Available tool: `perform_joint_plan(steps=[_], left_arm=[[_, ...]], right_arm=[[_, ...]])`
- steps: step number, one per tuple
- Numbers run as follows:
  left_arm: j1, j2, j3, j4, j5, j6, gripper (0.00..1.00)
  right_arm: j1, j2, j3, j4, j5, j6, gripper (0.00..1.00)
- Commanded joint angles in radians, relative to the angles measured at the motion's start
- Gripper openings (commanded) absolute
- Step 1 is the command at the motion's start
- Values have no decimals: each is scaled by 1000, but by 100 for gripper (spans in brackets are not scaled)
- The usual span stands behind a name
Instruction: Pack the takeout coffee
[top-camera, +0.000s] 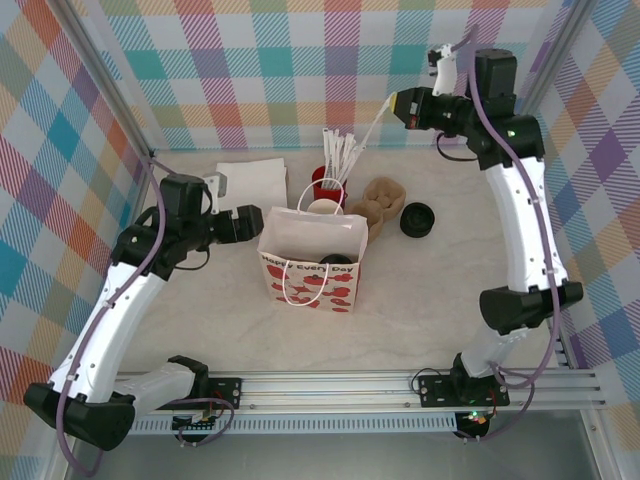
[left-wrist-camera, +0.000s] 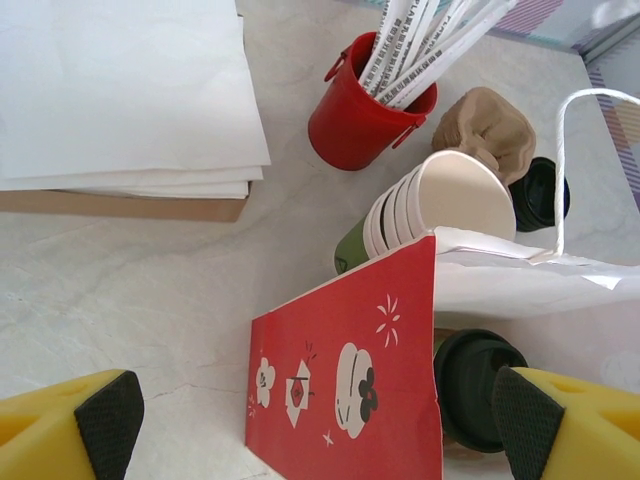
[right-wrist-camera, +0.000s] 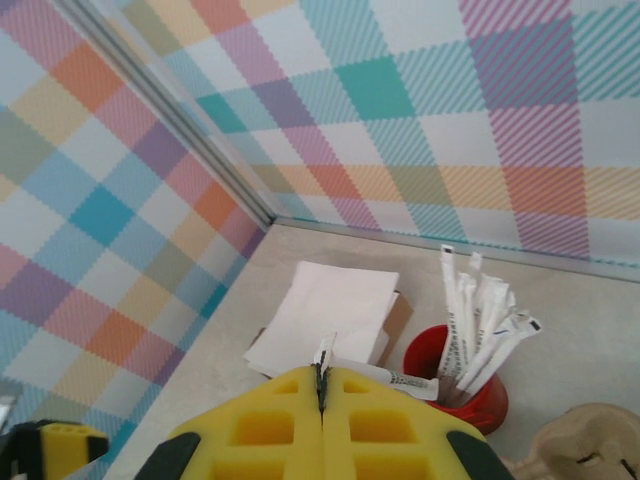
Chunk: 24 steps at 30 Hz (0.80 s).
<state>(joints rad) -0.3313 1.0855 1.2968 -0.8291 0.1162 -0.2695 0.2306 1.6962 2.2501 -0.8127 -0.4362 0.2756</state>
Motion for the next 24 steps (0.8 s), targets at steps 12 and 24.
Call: perform_joint_plan(steps=[12,24], left_arm=[[-2,-74,-42,37,-53,-28,92],[-2,-107,-59,25,-68,-36,92]], right_arm=[[75,-162,-23,-83,-334,12,1],[304,-94,-104,-130,-251,-90,2]])
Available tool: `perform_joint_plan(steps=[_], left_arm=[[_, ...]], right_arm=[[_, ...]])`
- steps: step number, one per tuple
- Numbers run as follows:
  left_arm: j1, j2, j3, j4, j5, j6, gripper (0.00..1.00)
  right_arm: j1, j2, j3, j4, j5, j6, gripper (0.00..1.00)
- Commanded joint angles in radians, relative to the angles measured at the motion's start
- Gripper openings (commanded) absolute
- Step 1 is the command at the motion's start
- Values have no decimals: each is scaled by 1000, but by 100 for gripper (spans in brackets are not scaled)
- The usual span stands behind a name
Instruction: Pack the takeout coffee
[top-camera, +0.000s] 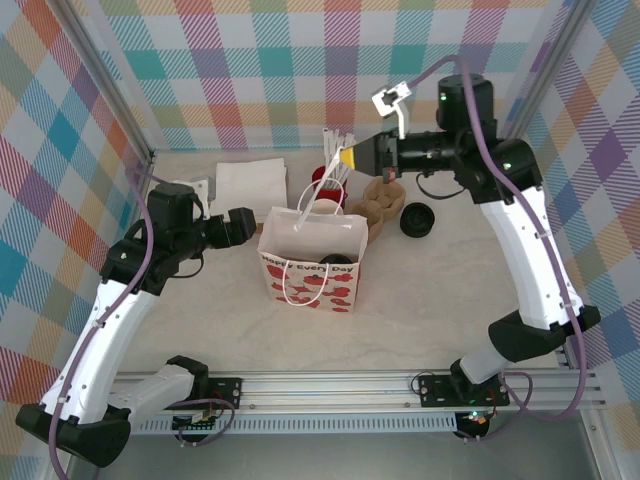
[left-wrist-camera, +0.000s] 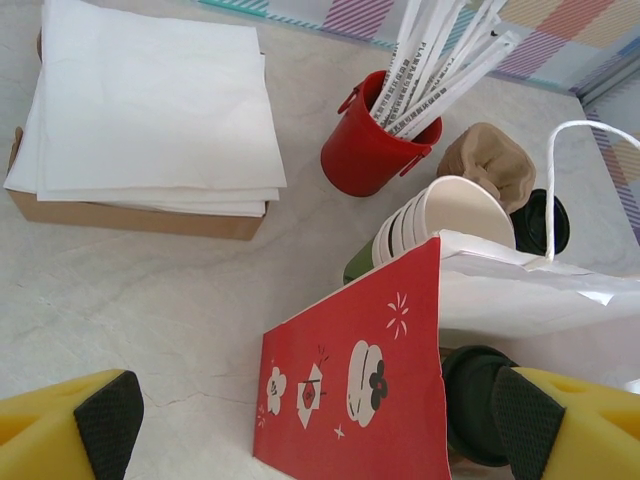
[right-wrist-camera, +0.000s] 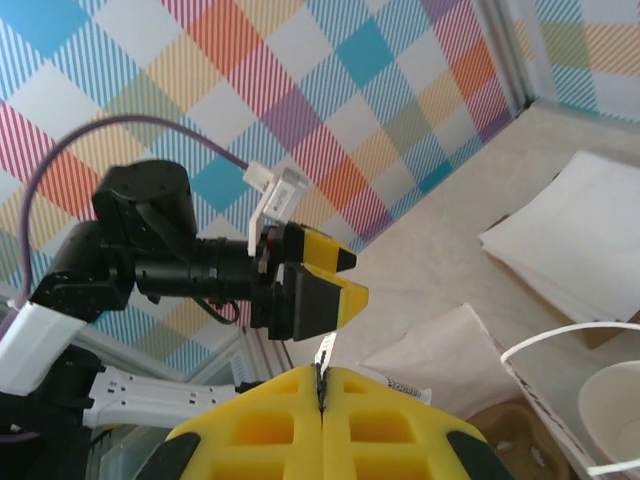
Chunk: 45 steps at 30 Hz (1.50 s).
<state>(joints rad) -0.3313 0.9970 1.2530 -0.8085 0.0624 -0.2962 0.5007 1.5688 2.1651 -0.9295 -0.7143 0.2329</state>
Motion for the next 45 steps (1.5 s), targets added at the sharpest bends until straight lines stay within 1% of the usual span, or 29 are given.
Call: perform_joint_plan(steps=[1,7,11,14,18,23,27,29,32,35,38,42,45], left_arm=[[-2,-21,-17,5,-16,-10,93],[-2,-27,-20,14,-13,-19,92],[-2,-30,-20,14,-22,-27,92],[-2,-31,-17,9,-32,-35,93],[-2,-32,-11,5,-34,-34,92],[-2,-29,-1,-10,-45,-43,93],[1,-20,-1,-20,-60,-62,95],[11,-10,0,-24,-62,-72,97],[67,23,16,-27,-21,-70,100],[153,64,42,-18,58,-72,100],[236,109,61,5,126,-70,100],[351,184,80,17,240,-54,98],[412,245,85,22,283,-27,95]], right_arm=[[46,46,-22,-13,38,-52,2],[107,138,-47,-17,59,-77,2],[142,166,-132,16,62,-73,4],[156,167,-205,55,64,-59,11],[160,164,-213,47,76,-65,25],[160,135,-153,-12,172,-106,39],[159,92,-128,-47,278,-119,46],[159,61,-135,-55,344,-117,50],[157,0,-170,-53,453,-108,56],[152,-67,-225,-50,542,-105,61],[145,-140,-300,-36,617,-104,69],[134,-255,-440,34,672,-98,82],[131,-333,-542,91,694,-91,93]])
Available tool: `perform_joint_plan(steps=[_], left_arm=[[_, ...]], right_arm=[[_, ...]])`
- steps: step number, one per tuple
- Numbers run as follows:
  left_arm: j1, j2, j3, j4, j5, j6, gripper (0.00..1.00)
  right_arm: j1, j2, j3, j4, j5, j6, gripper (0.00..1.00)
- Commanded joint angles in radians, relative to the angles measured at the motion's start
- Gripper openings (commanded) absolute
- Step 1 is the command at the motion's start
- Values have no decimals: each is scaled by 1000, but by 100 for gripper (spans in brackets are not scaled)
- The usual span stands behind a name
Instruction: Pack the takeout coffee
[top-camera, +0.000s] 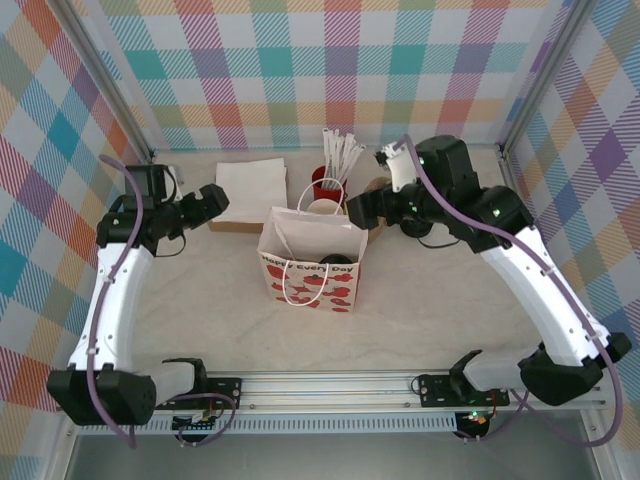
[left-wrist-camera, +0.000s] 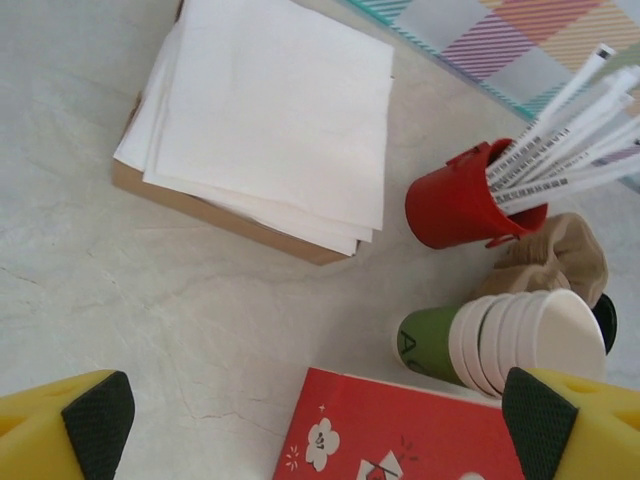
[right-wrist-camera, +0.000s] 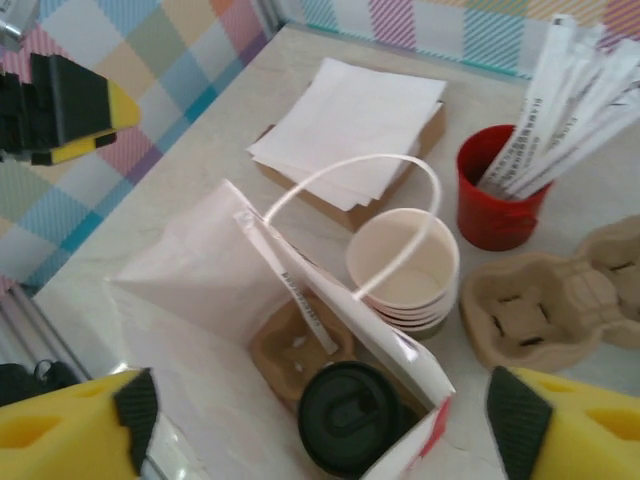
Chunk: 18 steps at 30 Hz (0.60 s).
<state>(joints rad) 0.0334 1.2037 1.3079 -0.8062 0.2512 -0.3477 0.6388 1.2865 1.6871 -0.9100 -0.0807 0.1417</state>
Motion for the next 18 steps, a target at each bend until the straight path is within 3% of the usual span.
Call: perform_joint_plan(steps=[1,11,18], left_arm=[[61,57,31,19,99,34,94],[106,264,21,81,229,-8,80],[93,391,37,127,155,-99,76]], right_arm=[[-8,-69,-91,84,65,2,96],[-9,-152,-245,117,92,39,100],[-10,-135,-267,133,88,60,100]])
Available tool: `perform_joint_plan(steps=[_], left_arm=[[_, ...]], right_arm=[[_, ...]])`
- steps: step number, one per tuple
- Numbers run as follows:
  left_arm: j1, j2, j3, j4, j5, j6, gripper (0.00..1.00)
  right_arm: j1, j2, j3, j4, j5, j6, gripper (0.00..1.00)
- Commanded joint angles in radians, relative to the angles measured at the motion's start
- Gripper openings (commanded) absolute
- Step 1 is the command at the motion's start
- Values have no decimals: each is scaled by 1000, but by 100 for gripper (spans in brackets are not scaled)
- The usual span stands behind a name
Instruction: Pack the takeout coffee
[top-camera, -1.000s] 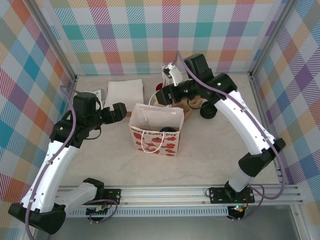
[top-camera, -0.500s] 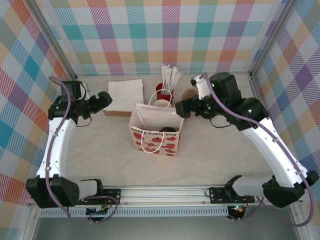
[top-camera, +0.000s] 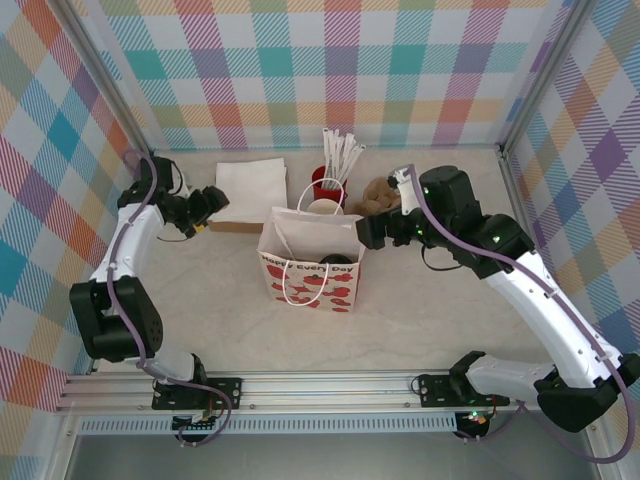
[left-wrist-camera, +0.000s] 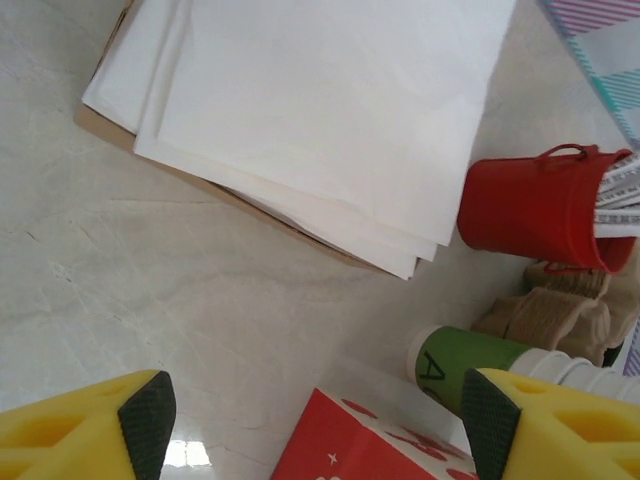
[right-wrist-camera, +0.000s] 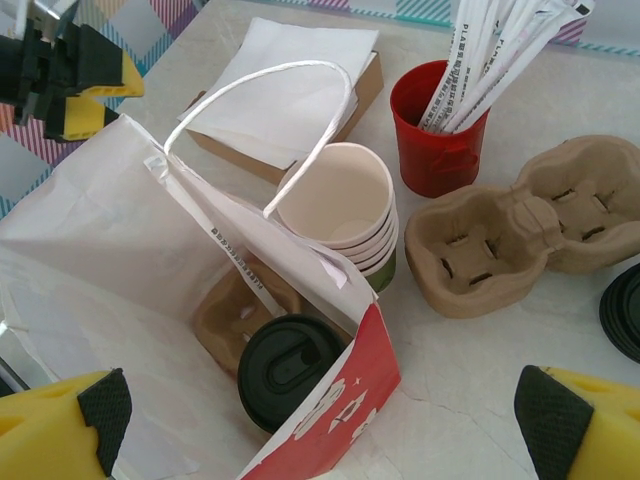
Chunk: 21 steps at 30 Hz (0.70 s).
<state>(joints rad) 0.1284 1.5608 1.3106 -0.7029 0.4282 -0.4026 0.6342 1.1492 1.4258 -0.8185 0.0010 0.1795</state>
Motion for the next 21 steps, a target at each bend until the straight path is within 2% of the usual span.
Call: perform_joint_plan(steps=[1,13,21], left_arm=[[-4,56,46,22,-38,-51,75],[-38,287,184,20,-104,-95,65],[-38,346,232,7,-142,-95,62]], right_arm=[[-5,6,-8,44,8,25,100],[-5,21,-38,66,13,34,100],[-5,32,-45,67,20,38,100]])
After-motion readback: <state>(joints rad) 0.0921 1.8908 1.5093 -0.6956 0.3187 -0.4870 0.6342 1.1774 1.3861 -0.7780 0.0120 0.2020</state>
